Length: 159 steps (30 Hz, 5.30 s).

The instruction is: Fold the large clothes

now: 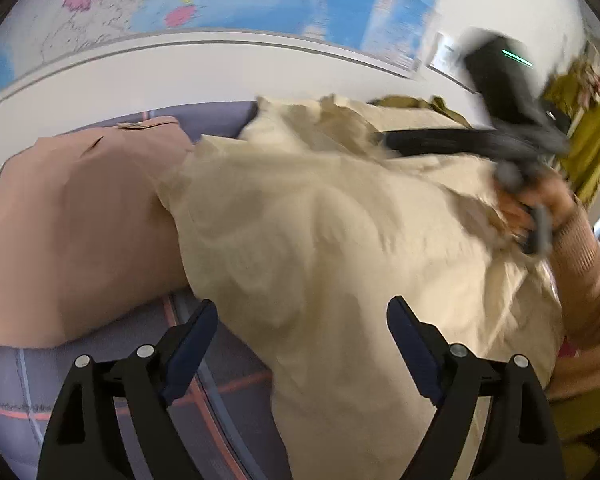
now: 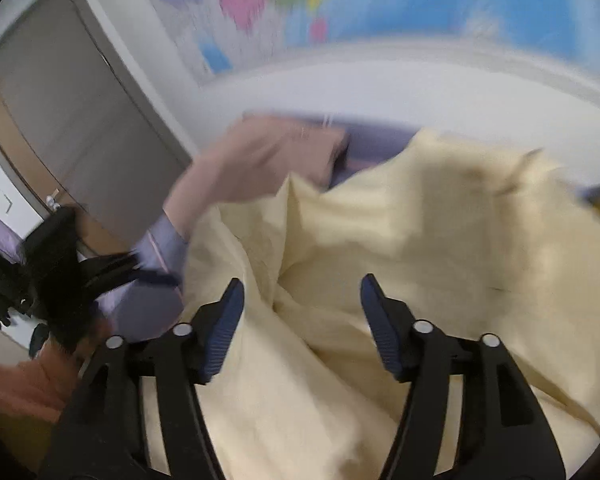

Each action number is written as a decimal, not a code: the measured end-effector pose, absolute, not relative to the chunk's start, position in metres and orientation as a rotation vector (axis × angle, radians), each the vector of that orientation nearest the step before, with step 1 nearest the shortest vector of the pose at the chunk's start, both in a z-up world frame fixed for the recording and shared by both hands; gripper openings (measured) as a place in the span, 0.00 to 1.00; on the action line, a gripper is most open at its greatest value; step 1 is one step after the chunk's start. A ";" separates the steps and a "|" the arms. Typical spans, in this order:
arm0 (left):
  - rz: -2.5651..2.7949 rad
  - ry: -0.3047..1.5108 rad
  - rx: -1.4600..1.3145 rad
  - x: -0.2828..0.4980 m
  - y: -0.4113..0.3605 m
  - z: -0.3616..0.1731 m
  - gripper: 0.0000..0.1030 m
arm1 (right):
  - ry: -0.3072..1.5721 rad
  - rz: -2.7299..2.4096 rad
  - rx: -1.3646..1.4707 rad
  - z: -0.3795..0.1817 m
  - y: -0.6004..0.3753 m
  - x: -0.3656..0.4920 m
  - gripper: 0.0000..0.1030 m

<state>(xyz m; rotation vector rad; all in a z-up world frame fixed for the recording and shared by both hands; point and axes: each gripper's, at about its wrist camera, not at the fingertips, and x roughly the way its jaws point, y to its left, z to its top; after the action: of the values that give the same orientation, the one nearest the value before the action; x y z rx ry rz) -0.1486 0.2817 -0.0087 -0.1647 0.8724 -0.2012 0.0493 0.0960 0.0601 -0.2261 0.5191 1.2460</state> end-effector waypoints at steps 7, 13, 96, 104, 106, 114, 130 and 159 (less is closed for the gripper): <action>-0.083 0.981 -0.144 -0.089 0.286 -0.033 0.62 | 0.526 1.004 -0.231 0.021 -0.036 0.037 0.76; 0.027 0.943 -0.051 -0.091 0.284 -0.033 0.52 | 0.638 0.874 -0.238 -0.028 -0.090 0.034 0.76; -0.117 0.913 -0.345 -0.317 0.245 -0.068 0.93 | 0.644 0.975 0.277 -0.139 -0.243 -0.066 0.91; -0.296 0.902 -0.394 -0.325 0.222 -0.072 0.93 | 0.627 1.130 0.226 -0.140 -0.214 -0.081 0.90; -0.297 0.903 -0.389 -0.324 0.221 -0.071 0.93 | 0.623 1.141 0.232 -0.139 -0.211 -0.079 0.87; -0.142 0.869 -0.442 -0.311 0.216 -0.069 0.67 | 0.664 1.251 0.416 -0.148 -0.211 -0.069 0.32; -0.212 0.861 -0.486 -0.326 0.251 -0.033 0.45 | 0.587 1.430 0.390 -0.110 -0.219 -0.117 0.37; -0.179 0.755 -0.537 -0.294 0.274 0.029 0.23 | 0.416 1.409 0.616 -0.058 -0.234 -0.092 0.17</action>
<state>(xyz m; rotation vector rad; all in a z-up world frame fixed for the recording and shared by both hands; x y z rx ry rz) -0.2941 0.2741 0.0289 -0.5374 0.7551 -0.1792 -0.0920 -0.2335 -0.0579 0.6157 0.4161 1.4094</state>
